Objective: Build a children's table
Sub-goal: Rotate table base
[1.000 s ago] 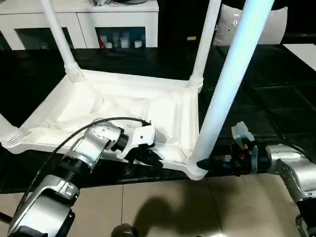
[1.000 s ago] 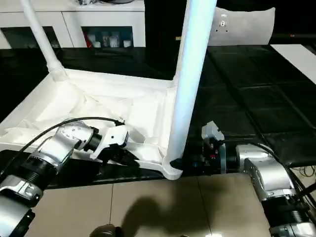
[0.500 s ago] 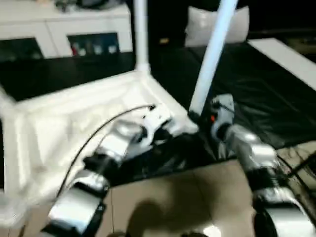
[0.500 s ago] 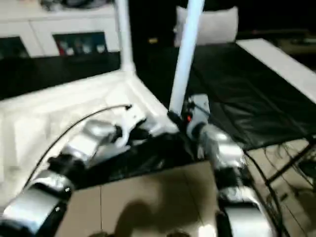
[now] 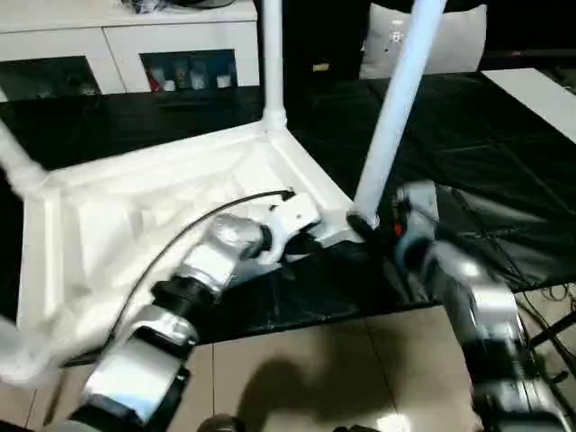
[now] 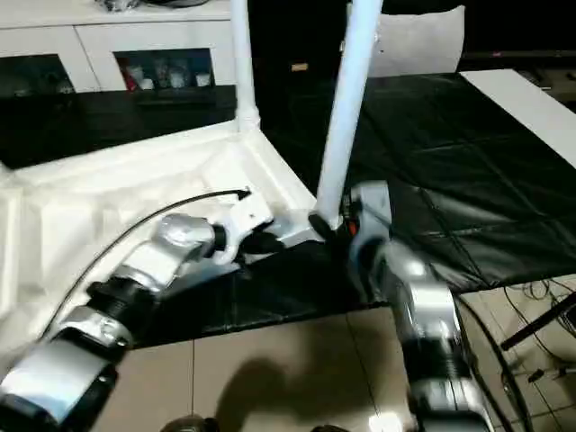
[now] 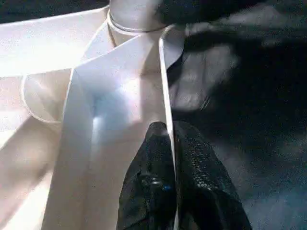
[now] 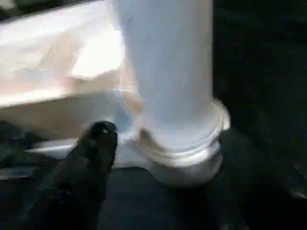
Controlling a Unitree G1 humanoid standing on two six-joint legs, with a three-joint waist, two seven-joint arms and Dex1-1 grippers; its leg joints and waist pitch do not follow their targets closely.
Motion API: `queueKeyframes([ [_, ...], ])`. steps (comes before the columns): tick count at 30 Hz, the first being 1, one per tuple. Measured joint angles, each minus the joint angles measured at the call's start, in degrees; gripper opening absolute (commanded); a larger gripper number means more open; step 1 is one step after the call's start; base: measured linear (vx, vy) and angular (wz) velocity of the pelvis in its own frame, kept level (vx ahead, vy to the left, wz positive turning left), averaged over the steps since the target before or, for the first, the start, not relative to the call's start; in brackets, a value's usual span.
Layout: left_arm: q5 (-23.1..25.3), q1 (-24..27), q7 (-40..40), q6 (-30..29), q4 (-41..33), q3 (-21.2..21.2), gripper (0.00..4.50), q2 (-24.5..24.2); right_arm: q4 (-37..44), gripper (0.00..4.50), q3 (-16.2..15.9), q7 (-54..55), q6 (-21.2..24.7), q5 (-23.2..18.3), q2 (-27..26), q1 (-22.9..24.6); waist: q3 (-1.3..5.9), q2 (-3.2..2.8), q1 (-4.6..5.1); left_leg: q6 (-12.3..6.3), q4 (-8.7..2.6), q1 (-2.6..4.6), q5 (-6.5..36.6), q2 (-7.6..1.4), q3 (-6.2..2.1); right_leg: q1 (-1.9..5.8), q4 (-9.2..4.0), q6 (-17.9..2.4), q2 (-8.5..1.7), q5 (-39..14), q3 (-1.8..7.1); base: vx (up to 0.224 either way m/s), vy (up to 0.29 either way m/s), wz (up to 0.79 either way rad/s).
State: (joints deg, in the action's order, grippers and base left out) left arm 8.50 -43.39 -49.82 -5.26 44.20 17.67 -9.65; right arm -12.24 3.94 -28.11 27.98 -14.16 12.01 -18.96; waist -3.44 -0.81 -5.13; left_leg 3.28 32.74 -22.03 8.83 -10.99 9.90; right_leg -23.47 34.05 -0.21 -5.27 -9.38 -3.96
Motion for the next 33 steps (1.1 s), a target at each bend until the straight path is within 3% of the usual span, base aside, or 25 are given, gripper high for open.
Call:
queueKeyframes([
  [2,0.23,-0.38,-0.07,2.38,1.31,0.0,0.0,-0.52,4.09,4.03,-0.05,-0.1,1.87,-0.08,0.55,2.45,-0.1,-0.16,0.01,0.0,0.0,-0.04,0.0,0.04,0.02,-0.01,-0.09,0.02,-0.01,0.01,0.07,0.0,0.0,0.0],
  [4,0.22,-0.95,0.0,4.45,2.96,-0.2,0.43,-1.1,7.65,4.2,-0.24,0.38,2.42,0.31,1.92,4.04,-0.25,-0.4,0.06,0.0,0.0,-0.03,0.0,0.1,0.06,-0.02,-0.09,0.03,-0.05,0.01,0.14,0.0,0.0,0.0],
  [6,-0.85,-0.95,-0.05,6.98,3.55,-1.61,0.58,-1.18,10.92,4.39,0.15,1.49,2.35,0.34,2.22,5.52,-0.34,-0.28,0.02,0.02,0.0,-0.04,-0.01,0.03,0.05,-0.06,-0.06,0.24,-0.02,-0.09,0.09,0.0,0.0,0.0],
  [7,-1.84,-1.15,-0.07,7.97,3.25,-2.34,0.81,-1.17,11.71,4.49,0.1,1.67,2.33,0.3,2.08,5.82,-0.36,-0.23,0.02,0.02,0.0,-0.04,-0.01,0.0,0.04,-0.06,-0.06,0.35,0.0,-0.16,0.05,0.0,0.0,0.0],
  [14,-8.38,0.53,-0.85,8.0,-3.85,-7.35,1.21,0.11,15.8,4.5,0.09,2.71,1.83,-0.57,-0.24,6.6,-0.36,-0.24,0.27,0.03,-0.07,-0.03,0.02,0.02,0.09,-0.09,-0.08,0.12,-0.01,-0.02,0.09,0.0,0.0,0.0],
  [20,-13.4,6.69,6.55,1.47,-13.42,-13.66,1.72,1.36,17.87,4.5,-3.09,1.28,1.88,-1.01,0.37,7.94,-0.4,-0.18,0.23,0.04,-0.12,-0.16,0.02,0.0,0.11,-0.24,-0.08,0.14,0.0,-0.04,0.08,0.0,0.0,0.0],
  [24,-14.56,12.09,10.84,-3.78,-25.5,-16.69,2.15,0.95,20.25,4.5,-4.67,0.02,3.09,-1.19,0.18,8.95,-0.44,-0.26,0.33,0.07,-0.12,-0.16,0.04,0.0,0.11,-0.26,-0.09,0.4,0.0,-0.2,0.12,0.0,0.0,0.0],
  [32,-14.25,21.32,12.91,-12.9,-39.64,-17.21,2.61,-3.73,23.4,4.5,-6.2,-0.9,6.83,-3.51,0.82,9.43,-0.5,-0.46,0.32,0.09,-0.15,-0.12,0.04,-0.01,0.09,-0.26,-0.09,0.57,0.04,-0.29,0.14,0.0,0.0,0.0],
  [33,-13.88,22.54,11.82,-13.95,-41.83,-16.47,2.87,-5.65,23.35,4.5,-6.81,-1.52,6.79,-3.52,1.51,9.27,-0.49,-0.45,0.3,0.09,-0.15,-0.1,0.04,0.0,0.09,-0.24,-0.09,0.57,0.04,-0.3,0.15,0.0,0.0,0.0],
])
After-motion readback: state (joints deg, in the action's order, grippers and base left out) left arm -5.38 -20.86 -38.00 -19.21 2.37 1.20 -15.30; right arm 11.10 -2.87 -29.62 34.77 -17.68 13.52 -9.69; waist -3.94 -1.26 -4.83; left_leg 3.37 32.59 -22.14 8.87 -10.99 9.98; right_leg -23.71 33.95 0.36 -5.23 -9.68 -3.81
